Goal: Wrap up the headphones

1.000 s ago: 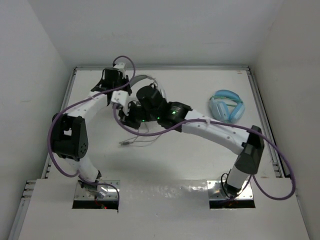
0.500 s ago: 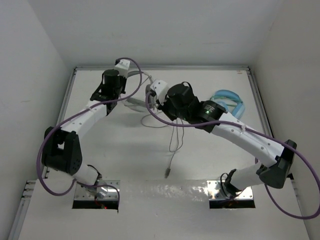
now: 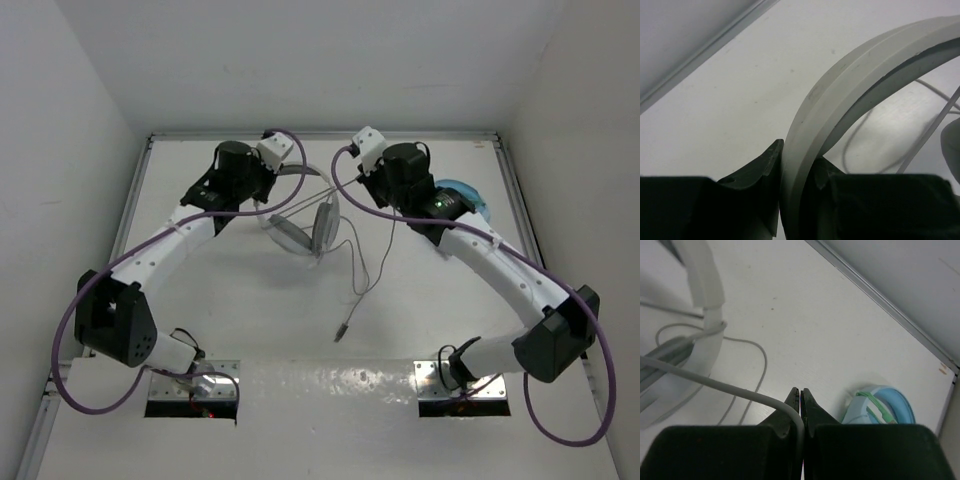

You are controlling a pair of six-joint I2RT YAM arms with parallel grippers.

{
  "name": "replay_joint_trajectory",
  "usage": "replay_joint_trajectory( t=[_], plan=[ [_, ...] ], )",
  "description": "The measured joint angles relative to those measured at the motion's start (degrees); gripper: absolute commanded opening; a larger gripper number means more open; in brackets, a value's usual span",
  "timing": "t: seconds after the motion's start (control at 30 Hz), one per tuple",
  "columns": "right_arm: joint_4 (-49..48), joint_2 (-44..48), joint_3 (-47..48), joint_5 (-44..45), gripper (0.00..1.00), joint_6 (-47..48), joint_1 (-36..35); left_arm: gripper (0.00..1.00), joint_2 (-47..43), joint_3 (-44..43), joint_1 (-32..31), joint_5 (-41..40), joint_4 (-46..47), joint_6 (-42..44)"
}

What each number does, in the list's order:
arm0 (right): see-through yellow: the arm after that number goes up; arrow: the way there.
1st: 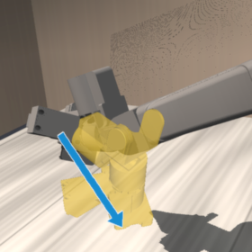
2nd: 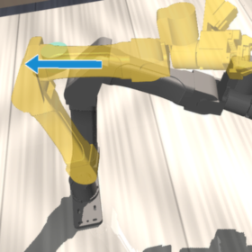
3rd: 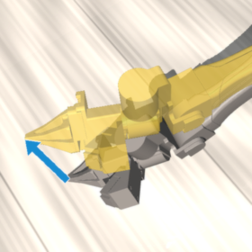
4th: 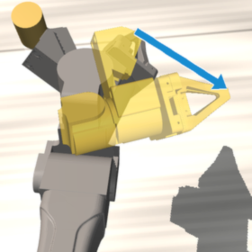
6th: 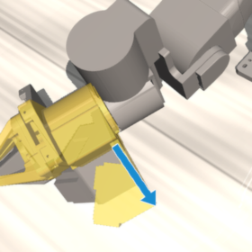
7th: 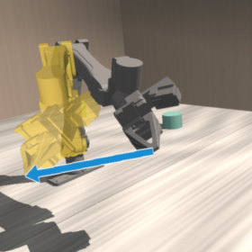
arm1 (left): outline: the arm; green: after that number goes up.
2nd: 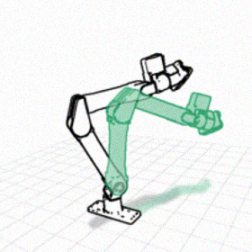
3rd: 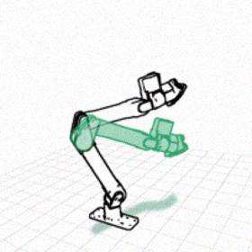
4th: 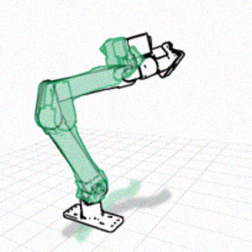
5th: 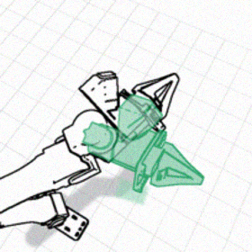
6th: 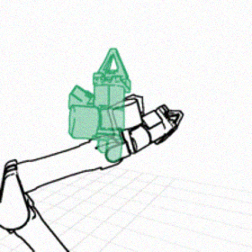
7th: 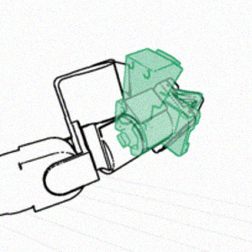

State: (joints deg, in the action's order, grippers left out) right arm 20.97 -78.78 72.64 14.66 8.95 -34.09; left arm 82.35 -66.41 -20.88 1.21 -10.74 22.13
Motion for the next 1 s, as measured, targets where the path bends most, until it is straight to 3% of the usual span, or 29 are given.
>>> replay_joint_trajectory(
  t=[0.2, 0.33, 0.43, 0.47, 0.5, 0.57, 0.6, 0.8, 1.0],
  plan=[
    [-5.6, -1.8, -1.7, -10.8, 0.0, -4.2, 6.9, 0.0, -2.0, -3.3, 0.1, 11.6, -9.4, -4.2],
    [-8.6, -3.3, -3.5, -16.1, 0.0, -7.4, 9.8, 0.0, -2.1, -4.5, 0.1, 15.0, -12.1, -7.5],
    [-12.0, -3.5, -6.8, -18.6, 0.11, -9.2, 10.1, 0.0, -2.1, -5.3, 0.4, 16.2, -15.1, -8.8],
    [-13.2, -3.5, -8.0, -19.2, 0.19, -9.8, 10.3, 0.0, -2.1, -5.6, 0.5, 16.5, -16.0, -9.0],
    [-14.6, -3.5, -9.1, -19.6, 0.34, -10.4, 10.5, 0.0, -2.1, -5.9, 0.7, 17.1, -17.0, -9.3],
    [-16.5, -3.8, -10.5, -20.5, 0.47, -11.3, 11.3, 0.0, -2.1, -6.5, 1.0, 18.4, -19.1, -10.0],
    [-17.4, -4.2, -10.8, -21.6, 0.58, -11.6, 11.6, 0.0, -2.1, -6.8, 1.1, 19.1, -19.8, -10.5],
    [-21.5, -6.7, -12.7, -28.6, 0.69, -12.4, 12.5, 0.0, -2.1, -8.5, 3.8, 25.2, -21.2, -15.9],
    [-22.6, -6.5, -19.6, -33.4, 0.75, -12.4, 12.5, 0.0, -1.7, -9.5, 12.7, 33.1, -20.0, -24.0]
  ],
)
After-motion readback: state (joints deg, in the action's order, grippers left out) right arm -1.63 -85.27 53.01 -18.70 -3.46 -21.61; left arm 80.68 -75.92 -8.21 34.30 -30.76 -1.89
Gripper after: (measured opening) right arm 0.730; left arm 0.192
